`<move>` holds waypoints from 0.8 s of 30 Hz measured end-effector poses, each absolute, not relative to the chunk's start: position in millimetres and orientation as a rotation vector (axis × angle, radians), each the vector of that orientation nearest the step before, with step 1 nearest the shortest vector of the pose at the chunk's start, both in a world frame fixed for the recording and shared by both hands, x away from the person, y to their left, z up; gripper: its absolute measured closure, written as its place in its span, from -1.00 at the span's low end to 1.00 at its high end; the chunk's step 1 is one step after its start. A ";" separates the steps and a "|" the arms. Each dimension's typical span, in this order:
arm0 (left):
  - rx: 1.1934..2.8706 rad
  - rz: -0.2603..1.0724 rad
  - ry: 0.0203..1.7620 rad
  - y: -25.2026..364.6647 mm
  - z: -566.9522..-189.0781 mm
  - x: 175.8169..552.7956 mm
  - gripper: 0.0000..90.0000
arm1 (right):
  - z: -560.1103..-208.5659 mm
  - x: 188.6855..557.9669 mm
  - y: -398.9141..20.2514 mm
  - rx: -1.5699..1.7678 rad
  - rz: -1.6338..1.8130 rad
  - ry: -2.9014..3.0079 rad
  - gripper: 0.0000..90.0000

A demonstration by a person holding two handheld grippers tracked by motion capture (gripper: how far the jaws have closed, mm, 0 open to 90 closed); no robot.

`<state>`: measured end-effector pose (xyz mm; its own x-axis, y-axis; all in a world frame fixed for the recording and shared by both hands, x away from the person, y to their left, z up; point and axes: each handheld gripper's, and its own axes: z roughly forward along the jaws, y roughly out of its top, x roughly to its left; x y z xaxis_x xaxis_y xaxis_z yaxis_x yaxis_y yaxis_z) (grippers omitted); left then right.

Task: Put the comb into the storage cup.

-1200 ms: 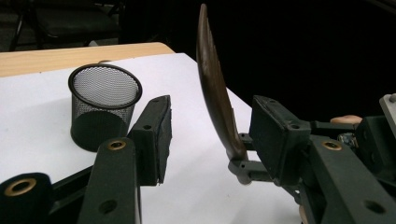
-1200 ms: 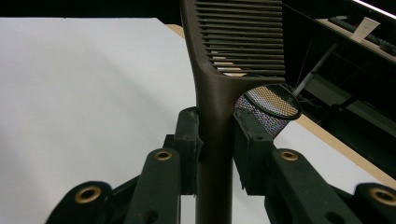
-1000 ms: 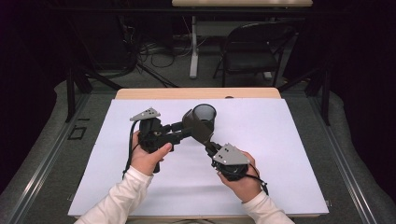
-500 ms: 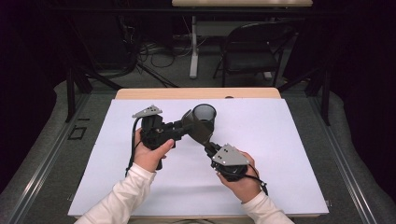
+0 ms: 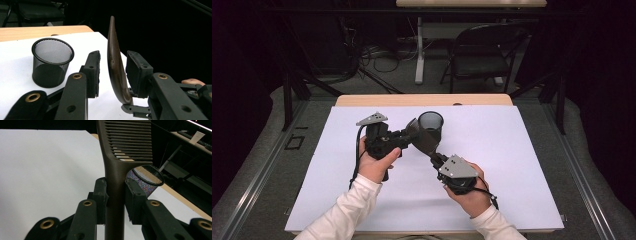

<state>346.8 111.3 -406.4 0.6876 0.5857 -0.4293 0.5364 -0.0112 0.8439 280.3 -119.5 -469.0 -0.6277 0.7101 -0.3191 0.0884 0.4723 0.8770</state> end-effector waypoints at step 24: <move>1.596 0.046 0.922 110.6 -407.3 344.1 0.59 | -468.9 280.1 -120.0 0.664 1.163 2.030 0.62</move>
<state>344.1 110.6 -407.3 0.6815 0.5738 -0.4543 0.5257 0.0480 0.8493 280.1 -120.0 -468.9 -0.6274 0.7125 -0.3141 0.0891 0.4664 0.8801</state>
